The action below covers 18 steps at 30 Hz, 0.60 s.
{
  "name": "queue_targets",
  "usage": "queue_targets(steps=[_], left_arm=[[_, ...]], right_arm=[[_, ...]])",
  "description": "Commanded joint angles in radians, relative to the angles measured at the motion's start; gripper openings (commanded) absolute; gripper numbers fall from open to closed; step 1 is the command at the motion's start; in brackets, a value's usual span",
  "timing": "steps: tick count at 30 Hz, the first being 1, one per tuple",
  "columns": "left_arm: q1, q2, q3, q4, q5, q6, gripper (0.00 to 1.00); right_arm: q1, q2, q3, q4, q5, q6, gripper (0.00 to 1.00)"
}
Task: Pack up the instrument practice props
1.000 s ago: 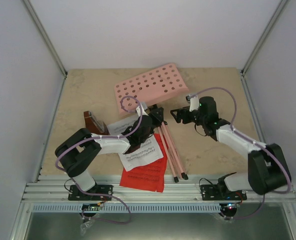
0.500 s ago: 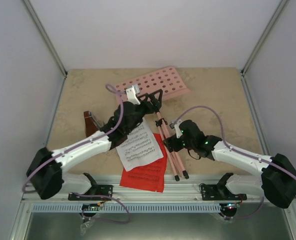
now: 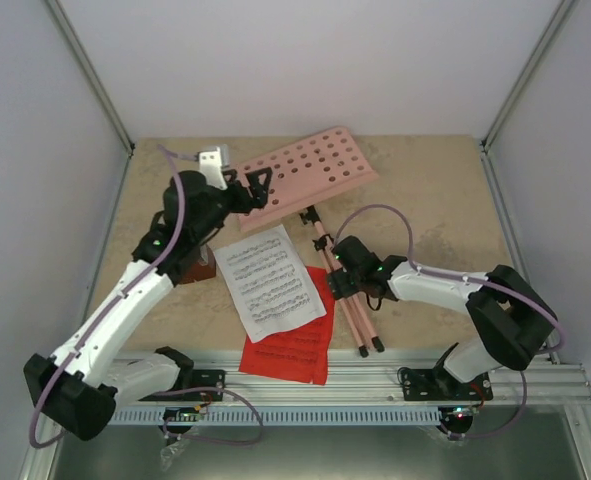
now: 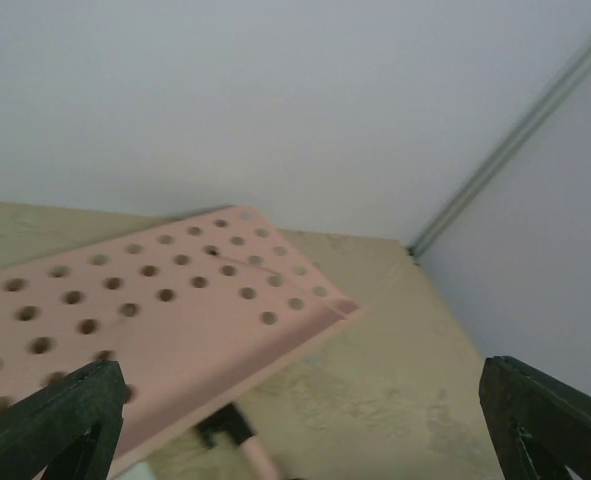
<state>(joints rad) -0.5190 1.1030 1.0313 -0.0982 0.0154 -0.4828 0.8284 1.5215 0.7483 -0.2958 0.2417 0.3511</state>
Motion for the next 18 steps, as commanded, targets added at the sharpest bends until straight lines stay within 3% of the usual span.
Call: queue_targets(steps=[1,10,14,18], left_arm=[[0.143,-0.056,0.030,-0.166,0.081,0.117,0.99],[0.484,-0.075,-0.039,-0.150,0.212,0.122,1.00],[0.572,-0.125,-0.068,-0.129,0.139,0.130,1.00],[0.590,-0.186,-0.112,-0.128,-0.052,0.178,0.99]], right_arm=[[-0.134,0.000,0.022,-0.019,0.067,-0.031,0.96],[-0.419,-0.071,0.048,0.030,-0.092,-0.092,0.95],[-0.510,-0.134,0.070,0.037,-0.175,-0.114,0.96],[-0.653,-0.254,0.026,0.109,-0.306,-0.112,0.97]])
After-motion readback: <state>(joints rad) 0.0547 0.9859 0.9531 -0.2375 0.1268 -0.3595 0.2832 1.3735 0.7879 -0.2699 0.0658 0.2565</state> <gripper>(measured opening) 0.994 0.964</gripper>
